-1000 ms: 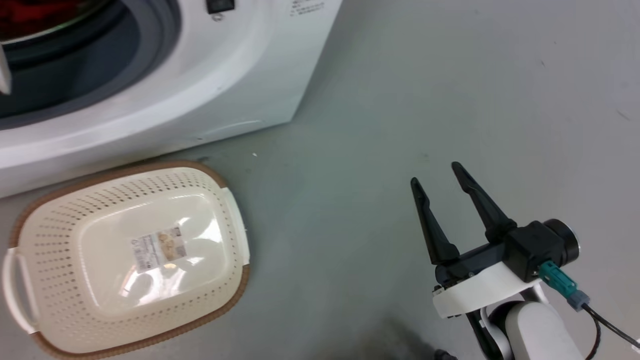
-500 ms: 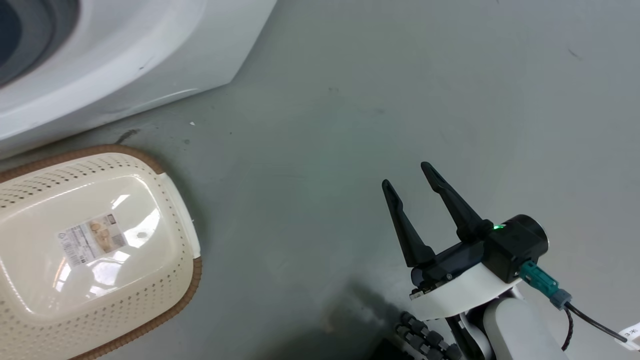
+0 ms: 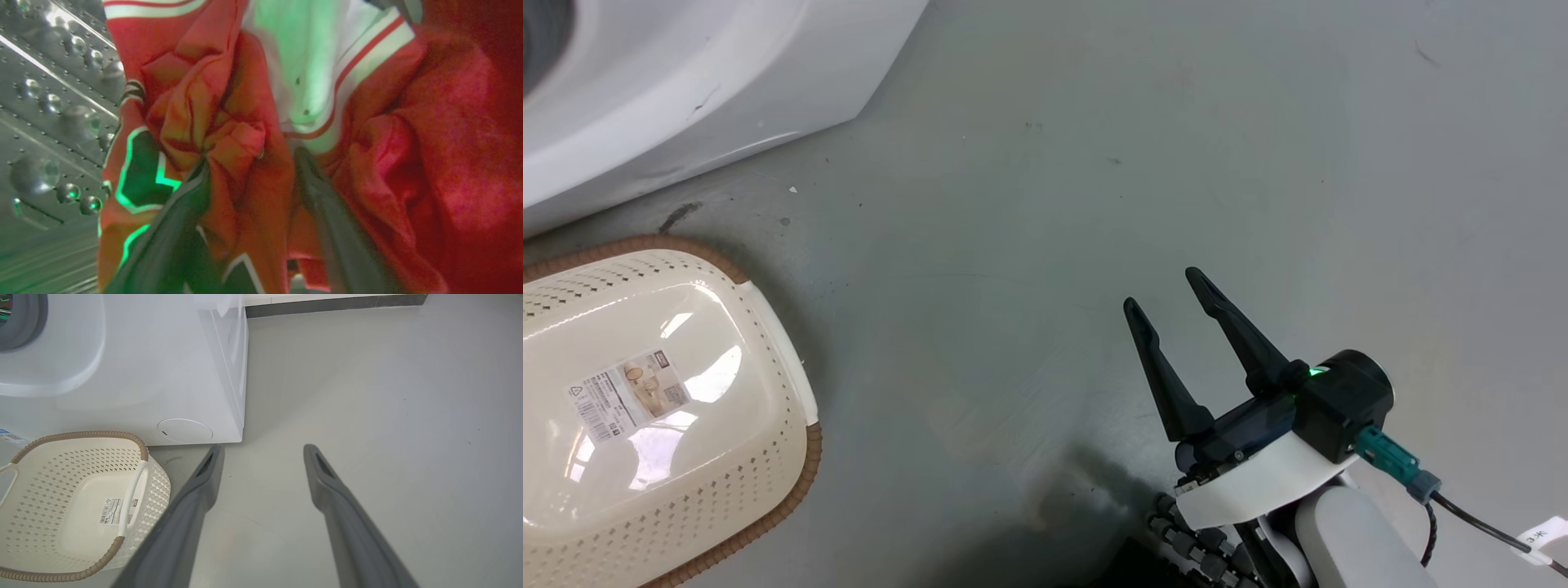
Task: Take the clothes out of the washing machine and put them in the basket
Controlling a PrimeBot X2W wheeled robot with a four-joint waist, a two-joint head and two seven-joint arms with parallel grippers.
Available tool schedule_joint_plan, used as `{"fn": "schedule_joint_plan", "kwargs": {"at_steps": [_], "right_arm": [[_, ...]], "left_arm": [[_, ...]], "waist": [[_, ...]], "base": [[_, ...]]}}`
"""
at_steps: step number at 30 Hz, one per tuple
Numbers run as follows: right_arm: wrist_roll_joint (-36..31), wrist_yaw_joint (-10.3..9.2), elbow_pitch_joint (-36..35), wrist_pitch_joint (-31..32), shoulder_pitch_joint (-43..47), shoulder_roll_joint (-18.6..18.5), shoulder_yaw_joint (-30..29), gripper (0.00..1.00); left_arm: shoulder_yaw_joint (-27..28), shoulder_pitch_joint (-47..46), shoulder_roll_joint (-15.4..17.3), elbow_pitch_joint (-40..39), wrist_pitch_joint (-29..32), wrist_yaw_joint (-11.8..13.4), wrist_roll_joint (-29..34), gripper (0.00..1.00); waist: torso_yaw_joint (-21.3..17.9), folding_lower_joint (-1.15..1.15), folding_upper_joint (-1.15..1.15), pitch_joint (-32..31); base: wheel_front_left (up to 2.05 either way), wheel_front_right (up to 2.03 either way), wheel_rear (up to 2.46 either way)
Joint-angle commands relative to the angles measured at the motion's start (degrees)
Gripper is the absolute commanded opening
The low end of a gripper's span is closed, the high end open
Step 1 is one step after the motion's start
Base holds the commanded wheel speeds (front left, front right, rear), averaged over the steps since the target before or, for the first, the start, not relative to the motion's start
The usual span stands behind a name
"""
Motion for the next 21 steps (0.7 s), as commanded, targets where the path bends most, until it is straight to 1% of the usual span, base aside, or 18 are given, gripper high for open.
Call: {"fn": "schedule_joint_plan", "kwargs": {"at_steps": [1, 4, 8, 11, 13, 15, 21], "right_arm": [[0.5, -0.05, 0.2, -0.4, -1.0, 0.2, 0.2, 1.0], [0.7, -0.04, 0.2, -0.5, -1.2, 0.2, 0.3, 1.0], [0.4, -0.04, 0.4, -0.5, -1.5, 0.2, -0.3, 1.0], [0.0, -0.04, 0.8, -0.5, -1.6, 0.2, -0.8, 1.0], [-0.2, -0.04, 1.0, -0.5, -1.9, 0.2, -1.4, 1.0], [-0.5, -0.04, 1.2, -0.5, -2.2, 0.2, -1.9, 1.0], [-1.6, -0.04, 2.3, -0.2, -1.6, 0.2, -3.4, 1.0]], "left_arm": [[0.3, 1.2, 0.3, -0.7, 0.7, 0.5, -0.5, 0.0], [0.9, 2.4, 0.6, -2.2, 1.1, 1.7, -1.3, 0.0], [1.4, 4.0, 0.3, -5.3, -3.4, 3.4, -1.6, 0.0], [2.0, 5.3, -0.8, -6.9, -8.6, 5.2, -1.9, 0.0], [2.5, 6.4, -1.8, -7.5, -12.5, 5.9, -2.4, 0.0], [3.1, 7.9, -2.6, -7.1, -16.3, 6.8, -2.9, 0.0], [5.1, 13.1, -6.4, -5.5, -28.6, 8.7, -5.6, 0.0]], "waist": [[-0.1, -0.01, 0.0, 0.0], [-0.1, -0.01, 0.0, -0.1], [0.3, -0.01, 0.0, -0.6], [1.0, -0.01, 0.0, -1.6], [1.6, -0.01, 0.0, -2.6], [2.1, -0.01, 0.0, -3.9], [3.4, -0.01, 0.0, -8.4]], "base": [[0.0, 0.0, 0.0], [0.0, 0.0, 0.0], [0.0, 0.0, 0.0], [0.0, 0.0, 0.0], [0.0, 0.0, 0.0], [0.0, 0.0, 0.0], [0.0, 0.0, 0.0]]}}
